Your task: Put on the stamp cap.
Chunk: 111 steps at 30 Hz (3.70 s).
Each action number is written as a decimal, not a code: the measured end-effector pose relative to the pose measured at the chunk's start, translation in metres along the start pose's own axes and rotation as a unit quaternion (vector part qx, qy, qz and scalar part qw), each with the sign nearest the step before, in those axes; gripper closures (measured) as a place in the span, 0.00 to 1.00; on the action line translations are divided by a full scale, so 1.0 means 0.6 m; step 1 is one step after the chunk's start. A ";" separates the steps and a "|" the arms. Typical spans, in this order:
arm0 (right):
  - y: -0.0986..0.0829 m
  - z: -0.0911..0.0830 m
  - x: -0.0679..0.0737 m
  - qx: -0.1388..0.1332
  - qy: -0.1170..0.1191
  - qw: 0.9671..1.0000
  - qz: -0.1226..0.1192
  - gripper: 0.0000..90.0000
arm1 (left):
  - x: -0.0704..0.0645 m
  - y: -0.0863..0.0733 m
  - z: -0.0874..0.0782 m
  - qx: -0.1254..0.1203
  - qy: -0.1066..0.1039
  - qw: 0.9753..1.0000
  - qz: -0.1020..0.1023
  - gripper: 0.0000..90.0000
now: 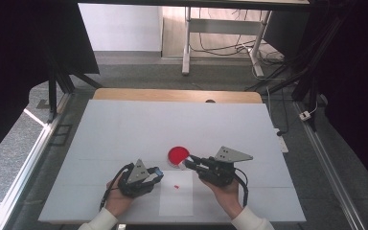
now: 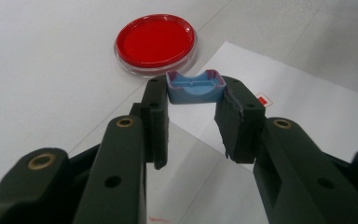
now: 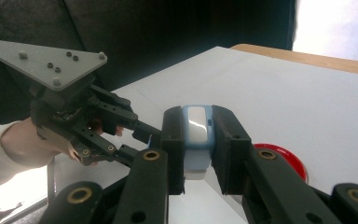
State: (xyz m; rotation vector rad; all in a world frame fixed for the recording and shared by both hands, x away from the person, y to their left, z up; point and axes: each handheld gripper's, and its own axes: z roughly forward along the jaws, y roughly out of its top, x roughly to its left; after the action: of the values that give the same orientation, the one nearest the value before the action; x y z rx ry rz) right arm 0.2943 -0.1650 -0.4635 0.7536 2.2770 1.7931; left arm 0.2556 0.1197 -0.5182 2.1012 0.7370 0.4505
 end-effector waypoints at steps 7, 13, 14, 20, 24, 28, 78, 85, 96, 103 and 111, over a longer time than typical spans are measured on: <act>-0.001 0.003 0.001 0.003 0.001 1.000 0.000 0.83 | -0.005 0.009 0.010 -0.001 -0.004 1.000 0.006 0.72; -0.002 0.005 0.002 0.005 0.002 1.000 -0.002 0.83 | -0.010 0.015 0.019 0.001 -0.005 1.000 0.012 0.72; -0.002 0.006 0.002 0.006 0.002 1.000 -0.002 0.83 | -0.011 0.016 0.020 0.001 -0.005 1.000 0.013 0.72; -0.004 0.007 0.002 0.009 0.002 1.000 -0.002 0.83 | -0.016 0.022 0.030 0.001 -0.008 1.000 0.016 0.72; -0.005 0.009 0.002 0.013 0.001 1.000 0.003 0.83 | -0.023 0.029 0.036 -0.002 -0.015 1.000 0.018 0.72; -0.006 0.010 0.003 0.014 0.001 1.000 0.003 0.83 | -0.029 0.033 0.041 -0.002 -0.019 1.000 0.021 0.72; -0.014 0.024 0.014 0.037 -0.046 0.998 0.037 0.83 | -0.048 0.054 0.069 -0.009 0.008 0.999 0.042 0.72; -0.015 0.025 0.014 0.039 -0.053 0.997 0.044 0.83 | -0.050 0.055 0.069 -0.010 0.011 0.999 0.043 0.72; -0.016 0.025 0.014 0.039 -0.058 0.996 0.046 0.83 | -0.050 0.054 0.069 -0.011 0.012 0.999 0.045 0.72; -0.018 0.027 0.014 0.042 -0.060 0.996 0.051 0.83 | -0.051 0.054 0.069 -0.012 0.012 0.999 0.047 0.72; -0.019 0.029 0.015 0.044 -0.063 0.996 0.052 0.83 | -0.052 0.054 0.070 -0.011 0.013 0.999 0.048 0.72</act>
State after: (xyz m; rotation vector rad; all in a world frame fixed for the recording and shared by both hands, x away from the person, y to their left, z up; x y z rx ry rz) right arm 0.2904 -0.1478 -0.4775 0.9894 2.2864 1.6434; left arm 0.2661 0.0593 -0.5177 2.1208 0.6457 0.5377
